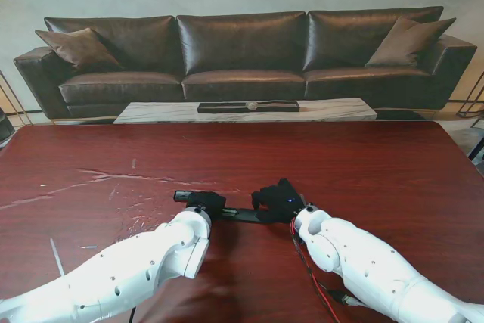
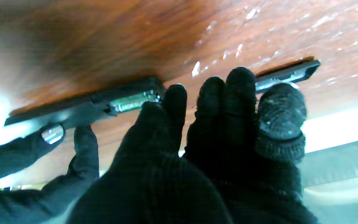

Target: Install the batteries into the remote control and close the cover

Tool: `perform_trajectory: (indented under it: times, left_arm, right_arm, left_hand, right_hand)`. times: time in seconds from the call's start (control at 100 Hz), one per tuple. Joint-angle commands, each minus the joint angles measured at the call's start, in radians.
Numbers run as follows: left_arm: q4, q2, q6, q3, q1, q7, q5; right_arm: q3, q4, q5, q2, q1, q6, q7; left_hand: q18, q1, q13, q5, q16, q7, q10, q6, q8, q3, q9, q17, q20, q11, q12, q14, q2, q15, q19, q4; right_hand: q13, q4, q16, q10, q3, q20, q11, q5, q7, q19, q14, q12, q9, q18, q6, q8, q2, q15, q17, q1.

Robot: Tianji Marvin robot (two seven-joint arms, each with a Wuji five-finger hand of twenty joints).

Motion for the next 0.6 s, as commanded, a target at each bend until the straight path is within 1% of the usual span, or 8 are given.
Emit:
perform_trajectory:
  times: [0.0, 0.15, 0.29, 0.34, 0.46, 0.52, 0.59]
  left_arm:
    - [-0.024, 0.012, -0.006, -0.012, 0.012, 0.007, 0.014]
    - [-0.046, 0.020, -0.018, -0.068, 0.047, 0.026, 0.062]
    - [-0.043, 0.022, -0.015, -0.090, 0.058, 0.038, 0.079]
    - [-0.041, 0.022, -0.014, -0.095, 0.060, 0.042, 0.083]
    - [-0.032, 0.025, -0.018, -0.114, 0.068, 0.057, 0.107]
    - [-0.028, 0.027, -0.027, -0.130, 0.075, 0.068, 0.122]
    - [-0.028, 0.036, -0.049, -0.149, 0.080, 0.061, 0.156]
  right_arm:
    - [-0.015, 0.018, -0.007, 0.002, -0.026, -0.003, 0.021]
    - [-0.014, 0.018, -0.007, 0.003, -0.026, -0.004, 0.020]
    - [-0.015, 0.018, -0.007, 0.003, -0.025, -0.006, 0.020]
    - [-0.016, 0.019, -0.007, 0.002, -0.025, -0.006, 0.020]
    - [-0.016, 0.020, -0.006, 0.002, -0.025, -0.006, 0.021]
    - [-0.016, 0.020, -0.006, 0.002, -0.026, -0.005, 0.021]
    - [-0.016, 0.020, -0.004, 0.001, -0.026, -0.005, 0.022]
  left_hand:
    - [0.014, 0.008, -0.007, 0.019, 0.004, -0.013, 0.022, 0.003, -0.011, -0.016, 0.005, -0.003, -0.002, -0.003, -0.003, 0.012, 0.041, 0.009, 0.026, -0.001]
    - [0.016, 0.010, -0.021, 0.016, 0.008, -0.030, 0.026, 0.001, -0.021, -0.014, -0.007, -0.018, 0.003, -0.016, -0.007, 0.022, 0.049, 0.004, 0.029, -0.001]
    - [0.017, 0.012, -0.028, 0.014, 0.010, -0.038, 0.028, 0.003, -0.025, -0.014, -0.014, -0.027, 0.006, -0.024, -0.009, 0.026, 0.051, 0.002, 0.030, -0.001]
    - [0.020, 0.013, -0.047, 0.006, 0.010, -0.053, 0.028, 0.003, -0.032, -0.014, -0.028, -0.049, 0.008, -0.034, -0.013, 0.029, 0.051, -0.006, 0.025, -0.001]
    - [0.041, 0.022, -0.118, -0.028, 0.004, -0.124, 0.029, 0.004, -0.058, -0.012, -0.085, -0.149, 0.022, -0.093, -0.039, 0.044, 0.035, -0.052, -0.025, 0.003]
    - [0.053, 0.036, -0.193, -0.057, -0.020, -0.183, 0.028, 0.003, -0.075, -0.008, -0.139, -0.255, 0.031, -0.142, -0.065, 0.055, 0.008, -0.123, -0.091, 0.009]
    - [0.051, 0.048, -0.276, -0.088, -0.070, -0.262, 0.018, -0.002, -0.082, -0.003, -0.199, -0.373, 0.041, -0.203, -0.104, 0.043, -0.021, -0.228, -0.206, 0.014]
  right_hand:
    - [0.043, 0.017, -0.025, 0.006, -0.002, 0.012, -0.003, 0.012, 0.018, 0.012, 0.021, 0.004, 0.004, 0.005, -0.030, -0.001, 0.002, -0.040, -0.014, 0.023]
    - [0.045, 0.017, -0.025, 0.006, -0.003, 0.012, -0.002, 0.012, 0.018, 0.012, 0.021, 0.004, 0.005, 0.005, -0.031, -0.001, 0.000, -0.039, -0.014, 0.022]
    - [0.044, 0.017, -0.025, 0.005, -0.003, 0.012, -0.003, 0.012, 0.018, 0.012, 0.022, 0.004, 0.005, 0.005, -0.032, 0.000, 0.000, -0.040, -0.014, 0.021]
    - [0.044, 0.016, -0.025, 0.005, -0.004, 0.012, -0.003, 0.012, 0.018, 0.012, 0.022, 0.004, 0.005, 0.005, -0.032, 0.000, 0.001, -0.040, -0.014, 0.020]
    - [0.043, 0.016, -0.025, 0.005, -0.004, 0.011, -0.003, 0.013, 0.018, 0.011, 0.022, 0.004, 0.004, 0.004, -0.032, 0.000, 0.003, -0.040, -0.015, 0.018]
    - [0.044, 0.016, -0.025, 0.005, -0.005, 0.011, -0.003, 0.013, 0.018, 0.011, 0.022, 0.004, 0.005, 0.004, -0.033, 0.000, 0.003, -0.040, -0.015, 0.017]
    - [0.043, 0.016, -0.025, 0.006, -0.006, 0.012, -0.003, 0.013, 0.018, 0.011, 0.022, 0.004, 0.005, 0.004, -0.033, 0.000, 0.003, -0.040, -0.014, 0.017]
